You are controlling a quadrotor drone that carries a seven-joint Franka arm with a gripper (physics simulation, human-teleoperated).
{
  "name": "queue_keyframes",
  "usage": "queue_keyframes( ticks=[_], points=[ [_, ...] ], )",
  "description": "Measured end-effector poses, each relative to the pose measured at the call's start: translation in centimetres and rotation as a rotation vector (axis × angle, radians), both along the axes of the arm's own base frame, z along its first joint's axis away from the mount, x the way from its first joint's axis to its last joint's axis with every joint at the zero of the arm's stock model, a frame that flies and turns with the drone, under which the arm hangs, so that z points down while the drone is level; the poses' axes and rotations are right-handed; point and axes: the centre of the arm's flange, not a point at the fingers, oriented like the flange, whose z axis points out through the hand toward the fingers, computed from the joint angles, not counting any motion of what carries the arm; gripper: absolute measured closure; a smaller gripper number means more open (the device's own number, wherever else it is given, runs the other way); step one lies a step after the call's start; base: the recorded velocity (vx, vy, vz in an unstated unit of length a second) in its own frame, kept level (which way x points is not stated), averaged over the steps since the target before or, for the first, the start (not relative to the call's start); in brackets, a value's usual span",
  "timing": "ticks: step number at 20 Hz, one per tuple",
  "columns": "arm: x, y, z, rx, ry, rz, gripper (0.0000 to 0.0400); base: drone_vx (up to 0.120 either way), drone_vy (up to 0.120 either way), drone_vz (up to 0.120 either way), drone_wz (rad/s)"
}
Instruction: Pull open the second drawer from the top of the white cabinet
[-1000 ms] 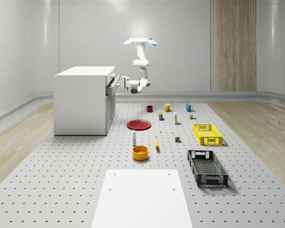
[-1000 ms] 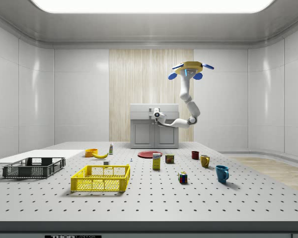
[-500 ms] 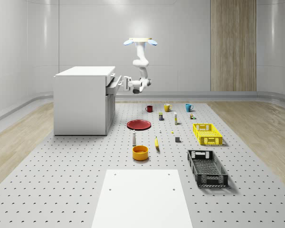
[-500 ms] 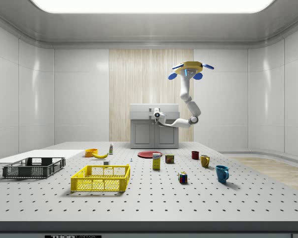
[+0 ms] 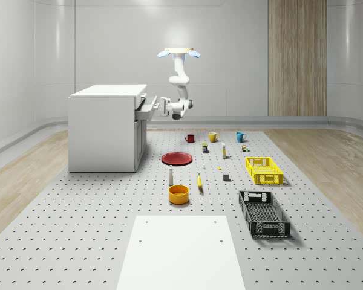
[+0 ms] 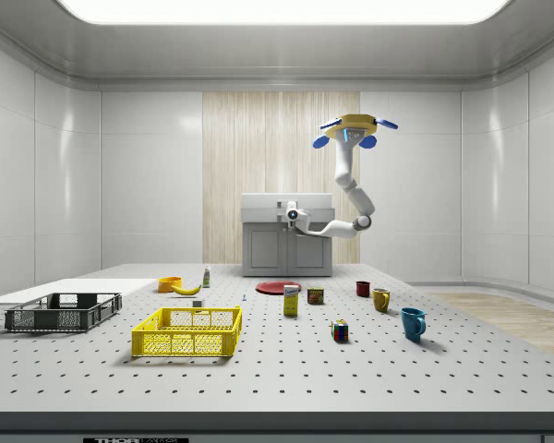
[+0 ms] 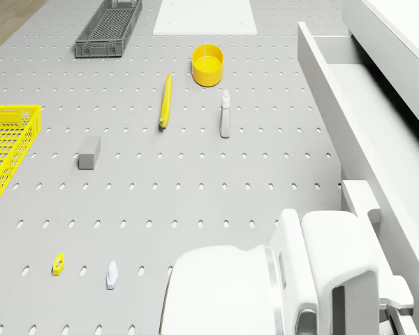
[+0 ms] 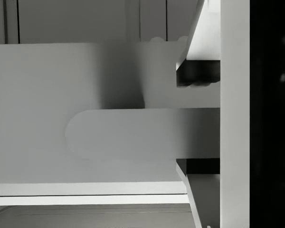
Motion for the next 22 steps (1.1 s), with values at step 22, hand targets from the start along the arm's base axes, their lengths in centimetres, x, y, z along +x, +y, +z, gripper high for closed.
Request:
queue_keyframes(
  ticks=[22],
  points=[
    [0.2, -9.7, -0.7, 0.014, -0.024, -0.001, 0.0277, 0.0, 0.0, 0.0, 0.0]
  ],
)
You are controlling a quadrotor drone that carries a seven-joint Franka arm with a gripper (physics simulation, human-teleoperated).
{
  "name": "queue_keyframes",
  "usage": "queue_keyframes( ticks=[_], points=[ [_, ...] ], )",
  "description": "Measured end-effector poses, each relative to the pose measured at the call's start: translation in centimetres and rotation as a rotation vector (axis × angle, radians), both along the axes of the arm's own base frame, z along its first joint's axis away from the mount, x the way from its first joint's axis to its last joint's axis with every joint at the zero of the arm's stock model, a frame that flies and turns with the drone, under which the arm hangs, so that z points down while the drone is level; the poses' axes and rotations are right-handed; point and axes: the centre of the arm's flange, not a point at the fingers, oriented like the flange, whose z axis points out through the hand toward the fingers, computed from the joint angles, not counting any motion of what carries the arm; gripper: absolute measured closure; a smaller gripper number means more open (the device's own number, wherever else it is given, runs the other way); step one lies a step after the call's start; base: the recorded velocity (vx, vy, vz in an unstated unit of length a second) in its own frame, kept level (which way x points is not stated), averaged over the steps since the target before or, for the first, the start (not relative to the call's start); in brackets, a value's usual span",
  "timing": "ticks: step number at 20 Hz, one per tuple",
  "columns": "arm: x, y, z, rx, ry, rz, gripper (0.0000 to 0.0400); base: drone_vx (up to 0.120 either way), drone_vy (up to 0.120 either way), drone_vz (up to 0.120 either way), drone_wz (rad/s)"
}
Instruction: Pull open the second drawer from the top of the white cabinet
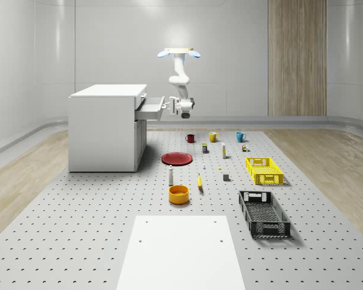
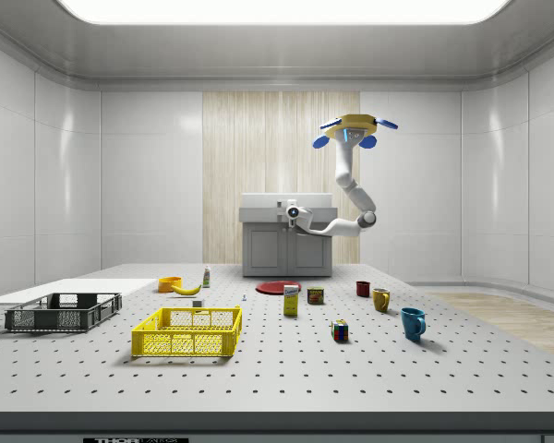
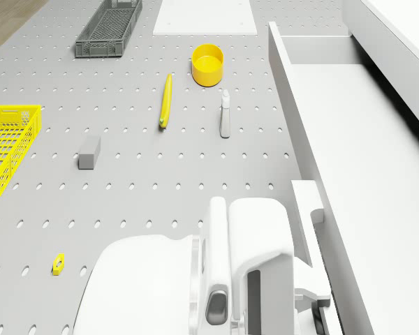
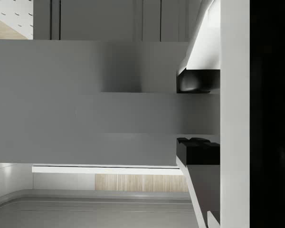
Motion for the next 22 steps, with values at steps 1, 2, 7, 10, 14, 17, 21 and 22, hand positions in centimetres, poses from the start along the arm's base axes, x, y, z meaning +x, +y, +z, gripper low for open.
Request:
queue_keyframes(
  ticks=[1, 2, 7, 10, 14, 17, 21, 22],
  points=[
    [0.0, -0.5, 0.0, 0.001, 0.002, 0.0, 0.0282, 0.0, 0.0, 0.0, 0.0],
    [0.0, -0.9, 0.1, 0.002, 0.003, 0.0, 0.0285, 0.0, 0.0, 0.0, 0.0],
    [-0.1, -3.5, 0.2, 0.001, 0.012, 0.0, 0.0264, 0.0, 0.0, 0.0, 0.0],
    [-0.1, -4.6, 0.2, 0.003, 0.012, 0.0, 0.0178, 0.0, 0.0, 0.0, 0.0],
    [0.0, -5.5, 0.3, 0.004, 0.011, -0.001, 0.0129, 0.0, 0.0, 0.0, 0.0],
    [0.0, -5.8, 0.3, 0.004, 0.011, -0.001, 0.0192, 0.0, 0.0, 0.0, 0.0],
    [0.1, -6.2, -0.2, 0.0, -0.021, -0.002, 0.0198, 0.0, 0.0, 0.0, 0.0],
    [0.1, -6.2, -0.4, -0.001, -0.036, -0.002, 0.0196, 0.0, 0.0, 0.0, 0.0]
  ],
)
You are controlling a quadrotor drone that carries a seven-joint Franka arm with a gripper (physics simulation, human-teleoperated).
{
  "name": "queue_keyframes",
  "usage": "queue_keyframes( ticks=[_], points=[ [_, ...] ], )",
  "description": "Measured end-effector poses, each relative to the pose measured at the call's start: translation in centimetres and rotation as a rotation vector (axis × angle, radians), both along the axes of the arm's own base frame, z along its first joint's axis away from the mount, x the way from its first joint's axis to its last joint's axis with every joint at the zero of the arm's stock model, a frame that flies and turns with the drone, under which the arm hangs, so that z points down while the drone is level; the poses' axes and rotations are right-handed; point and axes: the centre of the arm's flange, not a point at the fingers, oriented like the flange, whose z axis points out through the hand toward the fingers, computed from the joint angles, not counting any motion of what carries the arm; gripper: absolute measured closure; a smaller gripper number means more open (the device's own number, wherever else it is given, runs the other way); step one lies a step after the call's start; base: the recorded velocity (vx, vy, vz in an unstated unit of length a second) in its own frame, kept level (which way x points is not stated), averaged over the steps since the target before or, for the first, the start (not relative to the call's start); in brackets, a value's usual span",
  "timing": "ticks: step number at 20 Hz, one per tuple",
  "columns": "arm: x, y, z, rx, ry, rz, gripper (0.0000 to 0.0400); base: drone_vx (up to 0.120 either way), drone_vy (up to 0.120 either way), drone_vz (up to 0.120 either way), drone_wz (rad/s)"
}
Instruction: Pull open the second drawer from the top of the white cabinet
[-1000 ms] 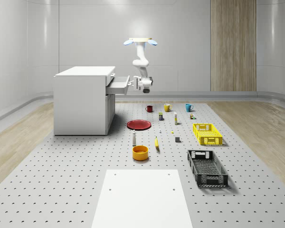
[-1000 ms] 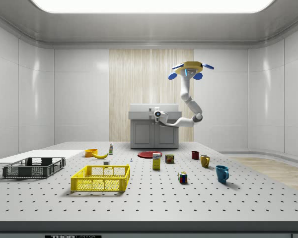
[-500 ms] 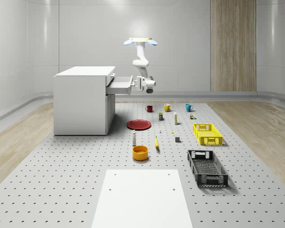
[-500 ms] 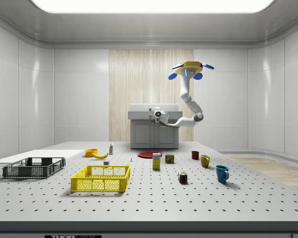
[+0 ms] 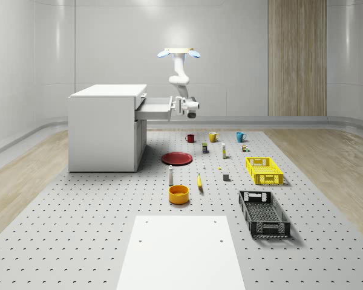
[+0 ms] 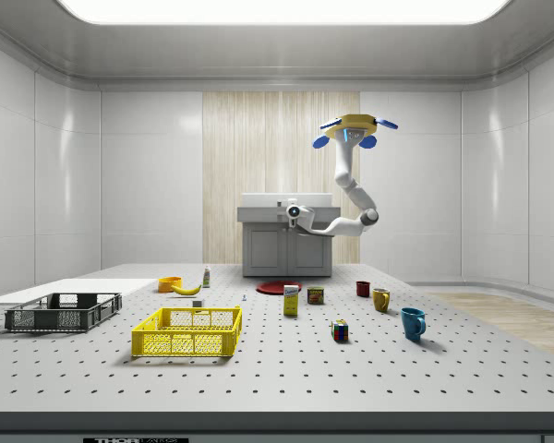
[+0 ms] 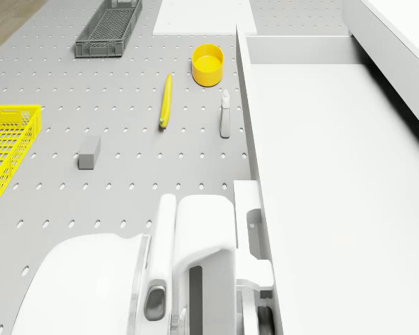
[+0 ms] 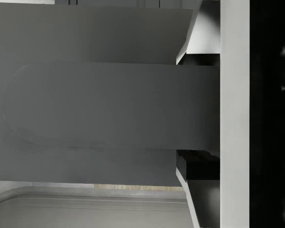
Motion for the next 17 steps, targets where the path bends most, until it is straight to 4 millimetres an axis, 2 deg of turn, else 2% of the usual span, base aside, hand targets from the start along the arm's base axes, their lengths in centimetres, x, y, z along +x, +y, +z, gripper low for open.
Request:
queue_keyframes(
  ticks=[2, 5, 8, 10, 14, 17],
  points=[
    [-0.03, 0.0, 0.19, 0.002, 0.024, 0.0, 0.0241, 0.0, 0.0, 0.0, 0.0],
    [-0.07, 0.0, 0.41, 0.003, 0.033, 0.001, 0.0272, 0.0, 0.0, 0.0, 0.0],
    [-0.09, 0.0, 0.51, 0.004, 0.039, 0.001, 0.019, 0.0, 0.013, 0.0, 0.0],
    [-0.1, 0.0, 0.55, 0.005, 0.041, 0.001, 0.0154, 0.0, 0.12, 0.0, 0.0],
    [-0.1, 0.0, 0.59, 0.005, 0.044, 0.001, 0.012, 0.0, 0.11, 0.0, 0.0],
    [-0.11, 0.0, 0.6, 0.005, 0.045, 0.001, 0.0109, 0.0, 0.0, 0.0, 0.0]
  ],
)
